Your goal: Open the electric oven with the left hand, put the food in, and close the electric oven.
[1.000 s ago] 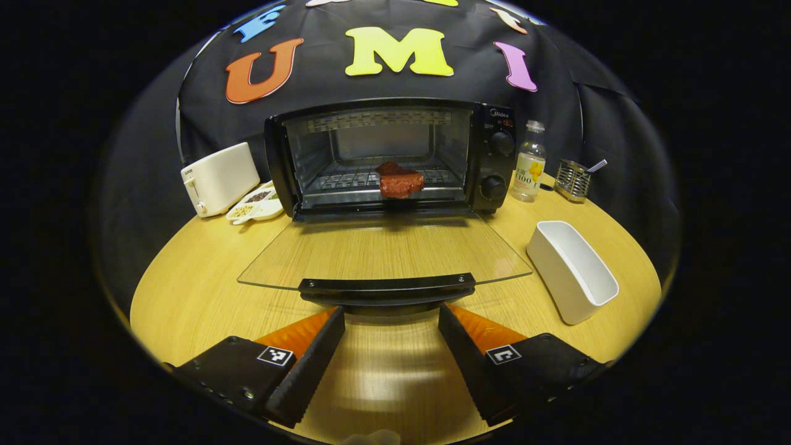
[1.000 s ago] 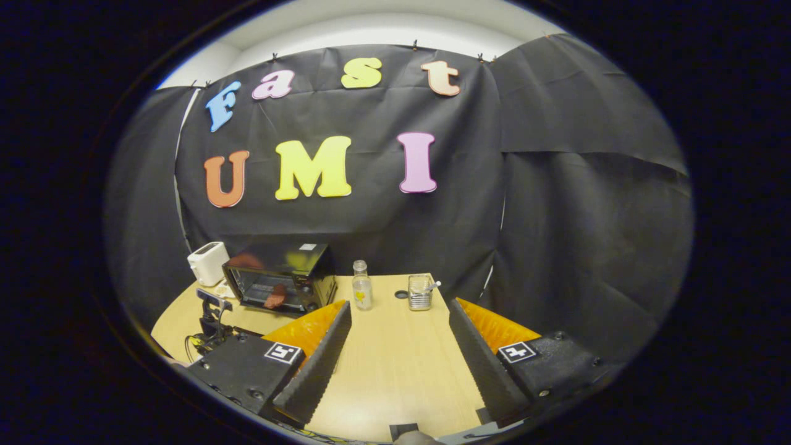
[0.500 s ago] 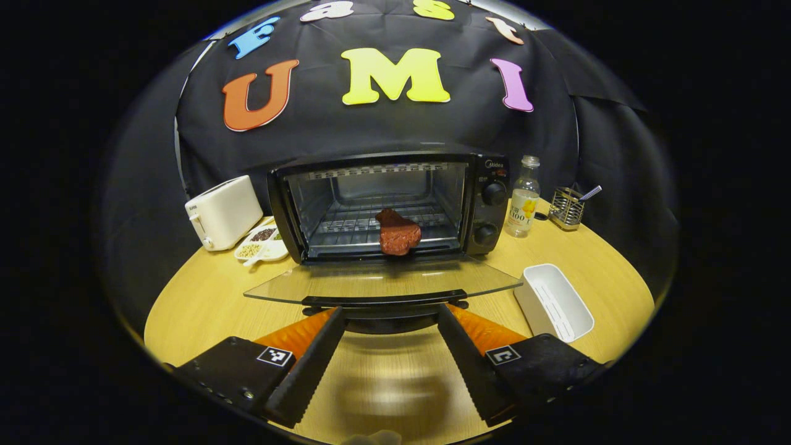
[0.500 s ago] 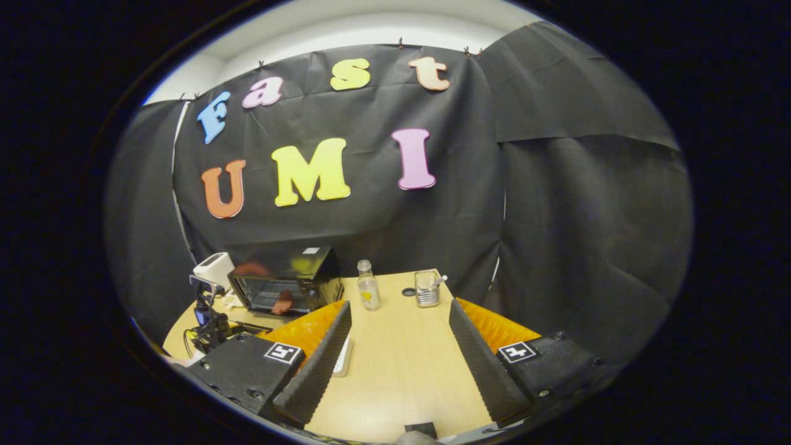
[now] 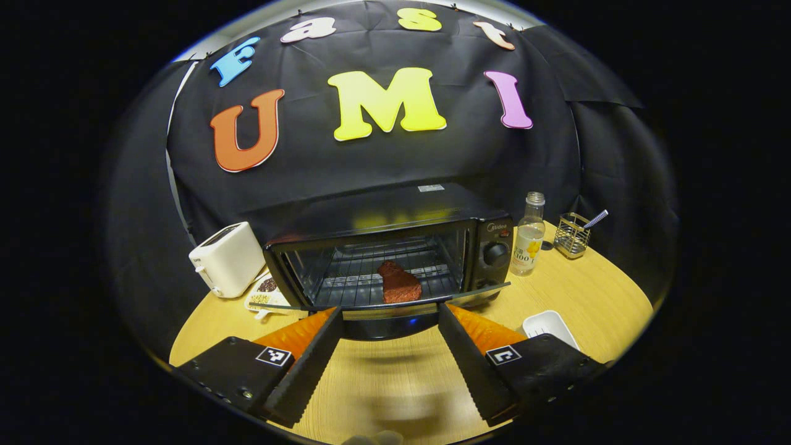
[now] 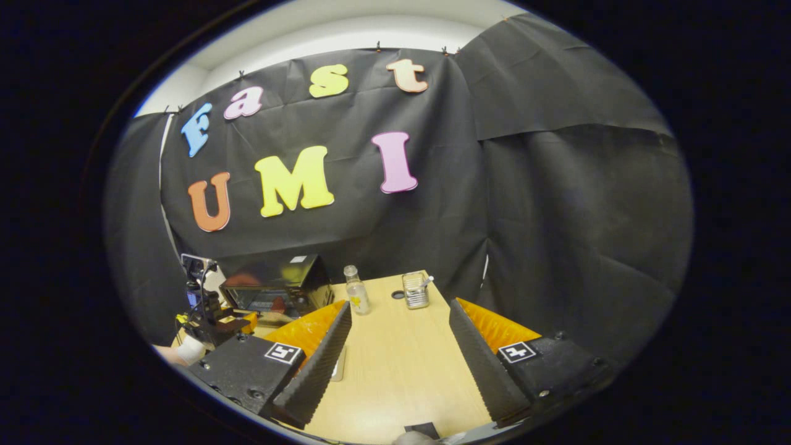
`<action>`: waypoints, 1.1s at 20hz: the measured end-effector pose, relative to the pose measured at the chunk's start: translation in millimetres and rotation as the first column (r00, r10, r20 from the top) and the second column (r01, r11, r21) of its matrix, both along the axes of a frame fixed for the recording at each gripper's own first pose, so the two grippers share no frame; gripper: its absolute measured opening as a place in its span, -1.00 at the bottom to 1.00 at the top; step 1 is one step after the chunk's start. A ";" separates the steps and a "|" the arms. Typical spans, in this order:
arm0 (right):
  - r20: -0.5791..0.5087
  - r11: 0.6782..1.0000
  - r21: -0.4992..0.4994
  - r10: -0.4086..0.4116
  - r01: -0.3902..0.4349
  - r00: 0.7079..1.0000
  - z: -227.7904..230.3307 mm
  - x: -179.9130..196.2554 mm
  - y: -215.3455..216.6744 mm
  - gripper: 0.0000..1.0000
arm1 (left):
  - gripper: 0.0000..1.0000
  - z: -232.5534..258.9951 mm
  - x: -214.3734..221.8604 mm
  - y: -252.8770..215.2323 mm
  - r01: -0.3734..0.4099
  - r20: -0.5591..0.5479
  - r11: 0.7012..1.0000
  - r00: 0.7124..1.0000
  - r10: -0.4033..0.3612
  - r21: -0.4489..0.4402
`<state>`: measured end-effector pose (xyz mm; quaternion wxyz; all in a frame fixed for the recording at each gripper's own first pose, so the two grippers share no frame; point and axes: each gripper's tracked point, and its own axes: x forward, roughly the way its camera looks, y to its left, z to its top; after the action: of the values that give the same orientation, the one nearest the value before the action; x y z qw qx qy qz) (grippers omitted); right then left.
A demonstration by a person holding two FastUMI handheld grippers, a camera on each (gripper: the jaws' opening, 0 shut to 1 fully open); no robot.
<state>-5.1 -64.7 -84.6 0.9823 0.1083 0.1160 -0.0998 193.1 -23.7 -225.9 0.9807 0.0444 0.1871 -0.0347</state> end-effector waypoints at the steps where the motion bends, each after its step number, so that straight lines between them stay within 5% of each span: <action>1: 0.002 1.000 0.007 -0.010 0.010 1.000 0.0 -0.3 -2.9 1.00 | 0.97 4.7 6.3 -0.9 0.004 0.006 1.000 1.000 -0.004 0.004; 14: -0.018 0.998 0.030 -0.051 0.052 0.999 -5.5 3.3 -7.0 1.00 | 0.96 29.2 74.7 3.6 -0.001 0.068 1.000 0.998 0.001 0.000; 22: -0.016 0.999 0.034 -0.025 0.026 1.000 -3.6 3.1 5.3 1.00 | 0.94 40.1 69.2 5.7 0.007 0.076 1.000 0.997 -0.005 -0.025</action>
<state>-2.0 -59.5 -88.2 0.9780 0.1259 0.1241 -0.1111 262.3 -18.0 -185.8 0.9875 0.0340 0.1489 -0.0384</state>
